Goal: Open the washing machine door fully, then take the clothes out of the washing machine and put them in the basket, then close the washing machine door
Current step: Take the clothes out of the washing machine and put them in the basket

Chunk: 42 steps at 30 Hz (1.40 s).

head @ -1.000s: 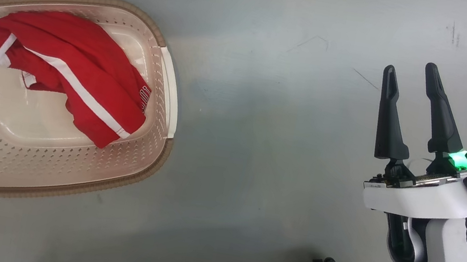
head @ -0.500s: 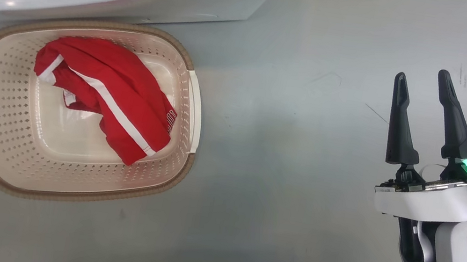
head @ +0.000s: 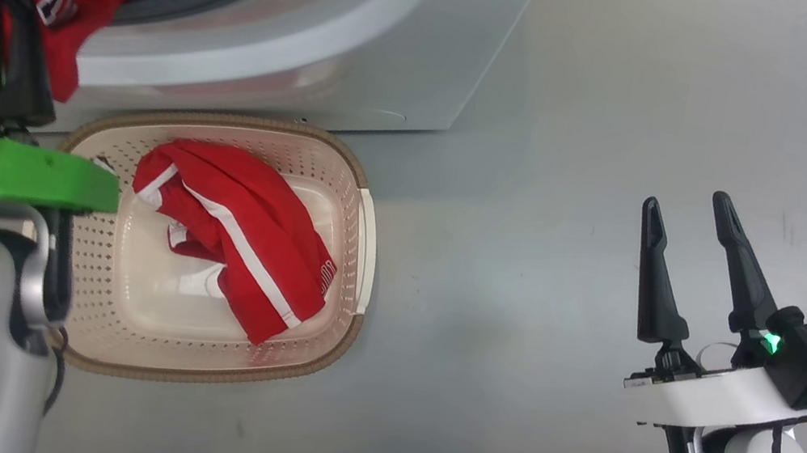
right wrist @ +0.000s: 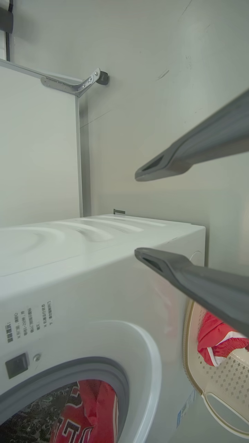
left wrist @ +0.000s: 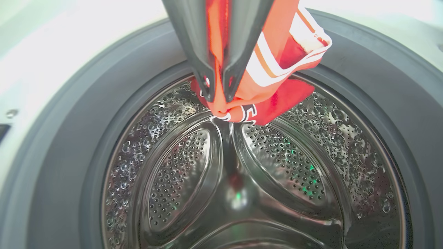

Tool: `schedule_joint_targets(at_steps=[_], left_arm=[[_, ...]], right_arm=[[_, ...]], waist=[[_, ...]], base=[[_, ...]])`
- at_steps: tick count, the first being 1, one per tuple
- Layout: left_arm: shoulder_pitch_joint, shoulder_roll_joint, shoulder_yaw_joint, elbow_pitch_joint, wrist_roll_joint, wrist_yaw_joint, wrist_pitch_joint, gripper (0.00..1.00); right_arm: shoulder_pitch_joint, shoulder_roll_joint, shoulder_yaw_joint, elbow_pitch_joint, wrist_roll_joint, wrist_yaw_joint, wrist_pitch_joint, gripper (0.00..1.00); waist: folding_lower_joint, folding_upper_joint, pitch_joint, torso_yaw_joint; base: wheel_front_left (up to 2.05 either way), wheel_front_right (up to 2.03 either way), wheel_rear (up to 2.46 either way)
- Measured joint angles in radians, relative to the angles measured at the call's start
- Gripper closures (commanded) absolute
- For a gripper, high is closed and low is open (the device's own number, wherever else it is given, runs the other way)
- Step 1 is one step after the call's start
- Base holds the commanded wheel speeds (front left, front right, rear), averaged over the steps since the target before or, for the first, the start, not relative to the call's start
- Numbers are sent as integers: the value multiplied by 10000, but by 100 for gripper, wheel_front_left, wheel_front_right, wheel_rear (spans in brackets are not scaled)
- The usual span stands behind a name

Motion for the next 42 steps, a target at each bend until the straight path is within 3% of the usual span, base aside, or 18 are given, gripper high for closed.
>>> schedule_joint_targets(at_steps=[6,19,28,42], left_arm=[[1113,-410,-326,-36,38,4,-546,100],[2713,-397,-560,-186,127,44,-905,100],[3424,-391,-721,-1070,255,46,-859,100],[4215,-456,-1333,-512,-267,94,-228,100]], right_arm=[[472,-96,98,167,-84,2,2,0],[1443,-48,510,711,-117,6,2,0],[2153,-2,639,708,-86,0,2,0],[2185,8,863,123,-86,0,104,0]], waist=[[0,0,-847,225],[-1,0,-2729,672],[-1,1,-3875,785],[0,0,-3704,596]], base=[[0,0,0],[0,0,0],[0,0,0],[0,0,0]])
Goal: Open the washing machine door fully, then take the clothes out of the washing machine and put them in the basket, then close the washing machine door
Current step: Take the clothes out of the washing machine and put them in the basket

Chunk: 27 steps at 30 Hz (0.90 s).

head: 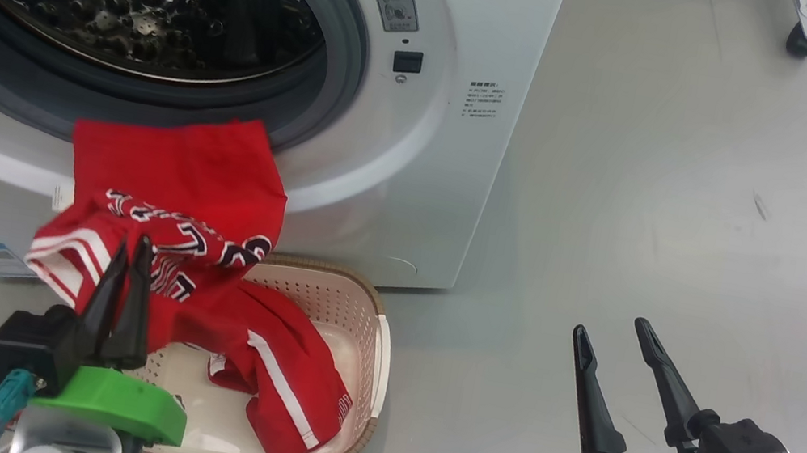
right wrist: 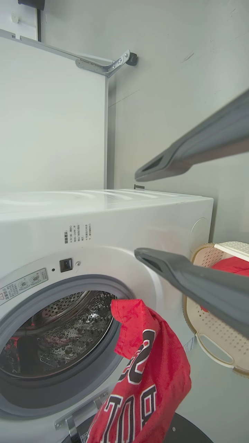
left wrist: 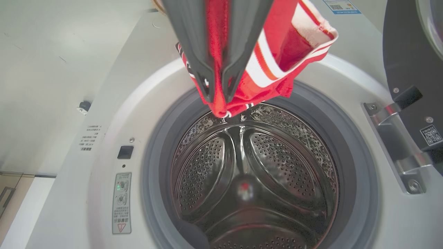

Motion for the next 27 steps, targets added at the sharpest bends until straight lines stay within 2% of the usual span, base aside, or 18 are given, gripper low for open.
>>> schedule_joint_targets(at_steps=[8,11,27], left_arm=[[27,-23,-351,1513,-616,-4,637,100],[-179,-31,-562,2395,-861,-136,943,100],[-3525,-69,-383,5436,-861,-215,1620,100]], right_arm=[[-63,8,100,-378,-2,0,50,0],[-90,10,105,-587,-2,0,94,0],[-801,36,171,-1030,117,0,117,0]], waist=[[0,0,477,-229],[0,0,883,-375],[1,0,2963,-1177]], base=[[0,0,0],[0,0,0],[0,0,0]])
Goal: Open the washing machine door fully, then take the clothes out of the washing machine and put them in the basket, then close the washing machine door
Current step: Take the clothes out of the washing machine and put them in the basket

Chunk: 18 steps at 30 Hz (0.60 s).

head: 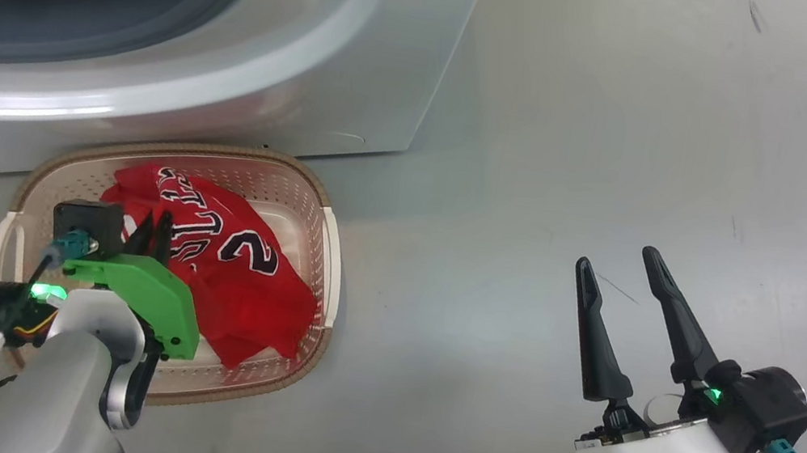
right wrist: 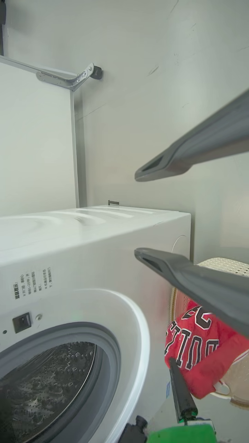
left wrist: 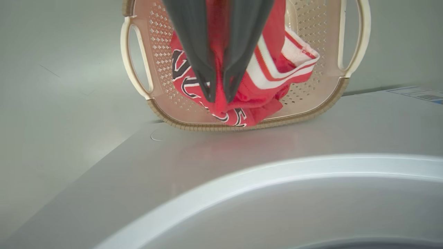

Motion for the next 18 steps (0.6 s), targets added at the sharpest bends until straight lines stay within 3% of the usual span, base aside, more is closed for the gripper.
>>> schedule_joint_targets(at_steps=[9,10,11,12,13,18], left_arm=[[-1369,50,245,1730,-169,-17,740,100],[-1481,79,341,1908,-171,-17,742,84],[-1570,121,401,2090,-171,-17,740,61],[-1639,169,403,2249,-171,-23,738,25],[-1707,197,407,2418,-171,-67,740,0],[-2031,247,660,2993,-374,-113,560,0]], right_arm=[[-743,21,109,-151,111,2,-44,0],[-865,25,125,-128,153,2,-59,0],[-977,33,140,-98,184,4,-94,0],[-1052,42,115,-69,192,4,-121,0],[-1102,44,86,-44,205,4,-127,0],[-1146,44,6,107,270,4,-128,0]], waist=[[0,0,1291,-423],[0,0,1425,-468],[1,0,1548,-514],[1,0,1658,-563],[1,0,1753,-611],[1,0,2056,-810]], base=[[0,0,0],[0,0,0],[0,0,0],[0,0,0],[0,0,0],[0,0,0]])
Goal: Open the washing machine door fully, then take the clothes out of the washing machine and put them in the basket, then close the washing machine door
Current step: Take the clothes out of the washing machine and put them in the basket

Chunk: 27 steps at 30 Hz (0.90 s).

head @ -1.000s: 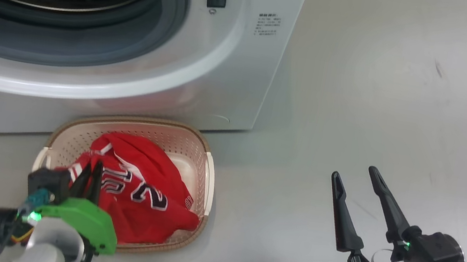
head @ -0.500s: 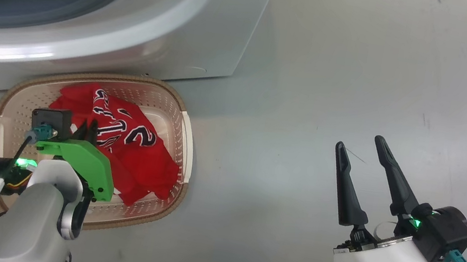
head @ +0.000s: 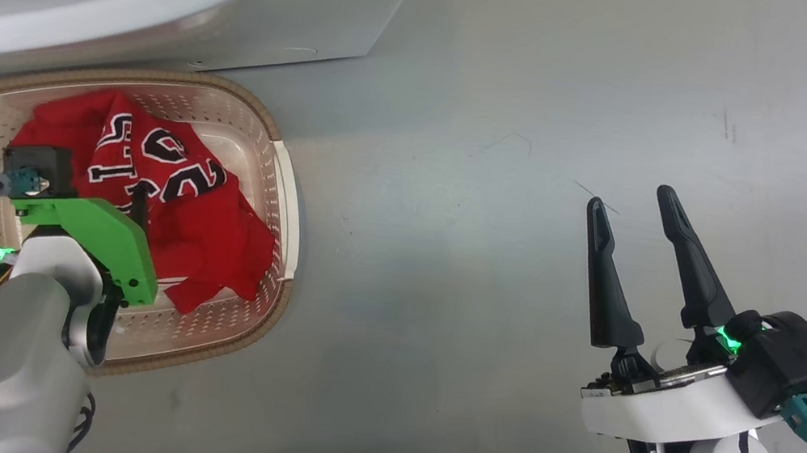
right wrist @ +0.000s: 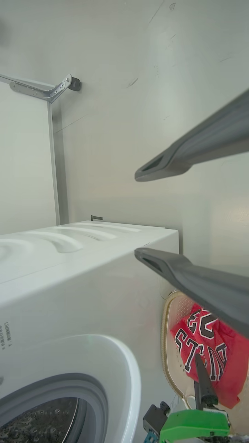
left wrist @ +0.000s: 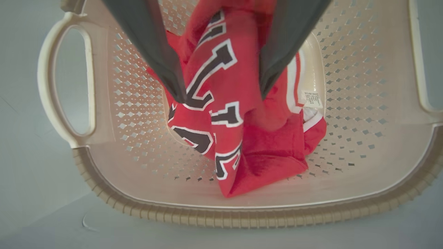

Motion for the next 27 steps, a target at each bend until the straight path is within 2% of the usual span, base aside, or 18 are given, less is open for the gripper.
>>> schedule_joint_targets(at_steps=[6,14,22,27], left_arm=[[-246,-6,36,633,-73,-217,-470,0],[-133,31,73,1028,-125,-431,-1737,0],[567,-2,69,702,-38,-616,-3446,0],[916,-140,27,104,123,-692,-3457,0]], right_arm=[[-168,6,-105,291,29,0,-6,0],[-183,23,-184,734,75,0,-88,0],[-172,25,-477,1003,73,-4,-90,0],[-50,-19,-658,1093,25,-15,-90,0]], waist=[[0,0,-31,9],[0,0,-592,130],[0,0,-1502,323],[0,0,-2152,524]], base=[[0,0,0],[0,0,0],[0,0,0],[0,0,0]])
